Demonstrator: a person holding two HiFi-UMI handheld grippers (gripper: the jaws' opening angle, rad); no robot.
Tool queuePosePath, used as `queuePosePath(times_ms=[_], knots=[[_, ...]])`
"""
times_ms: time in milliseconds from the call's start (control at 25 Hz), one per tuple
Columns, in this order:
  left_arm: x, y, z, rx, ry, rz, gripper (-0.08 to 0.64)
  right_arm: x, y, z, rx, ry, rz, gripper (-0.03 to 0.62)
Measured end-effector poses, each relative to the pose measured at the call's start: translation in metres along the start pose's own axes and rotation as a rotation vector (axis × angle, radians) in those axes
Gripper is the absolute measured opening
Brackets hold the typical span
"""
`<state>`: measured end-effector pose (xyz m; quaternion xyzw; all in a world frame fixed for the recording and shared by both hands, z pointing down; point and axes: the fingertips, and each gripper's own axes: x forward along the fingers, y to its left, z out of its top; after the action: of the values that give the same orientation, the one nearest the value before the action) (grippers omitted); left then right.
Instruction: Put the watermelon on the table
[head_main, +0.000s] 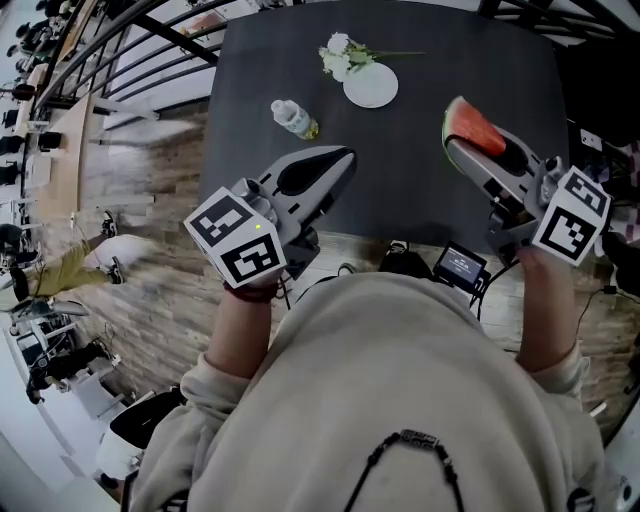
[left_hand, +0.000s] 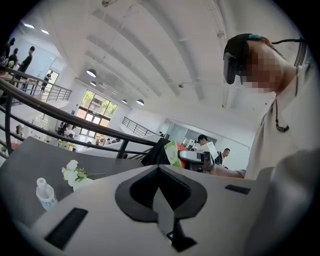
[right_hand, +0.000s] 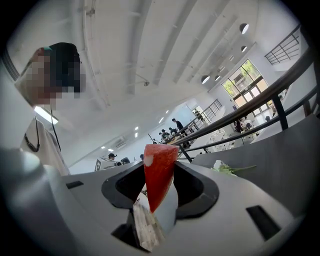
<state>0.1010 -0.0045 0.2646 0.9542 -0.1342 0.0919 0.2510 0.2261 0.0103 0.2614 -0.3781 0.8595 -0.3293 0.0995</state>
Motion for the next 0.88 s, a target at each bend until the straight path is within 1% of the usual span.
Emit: queuePosePath(times_ms=[200, 400, 560, 720, 880], knots=[[0.018, -0.012, 0.01, 0.002, 0.039, -0.022, 0.003, -0.02, -0.011, 0.011, 0.03, -0.041, -0.012, 0.184], [0.037, -0.009, 0.01, 0.007, 0.073, -0.044, 0.003, -0.033, -0.026, 0.017, 0.035, -0.077, -0.042, 0.183], [0.054, -0.013, 0.01, 0.018, 0.094, -0.101, 0.003, -0.053, -0.032, 0.017, 0.039, -0.118, -0.09, 0.184], [0.072, -0.022, 0.013, 0.06, 0.109, -0.16, 0.003, -0.078, -0.031, 0.022, 0.017, -0.166, -0.148, 0.183], [0.093, -0.024, 0.016, 0.082, 0.114, -0.223, 0.003, -0.098, -0.025, 0.027, -0.005, -0.212, -0.21, 0.183]])
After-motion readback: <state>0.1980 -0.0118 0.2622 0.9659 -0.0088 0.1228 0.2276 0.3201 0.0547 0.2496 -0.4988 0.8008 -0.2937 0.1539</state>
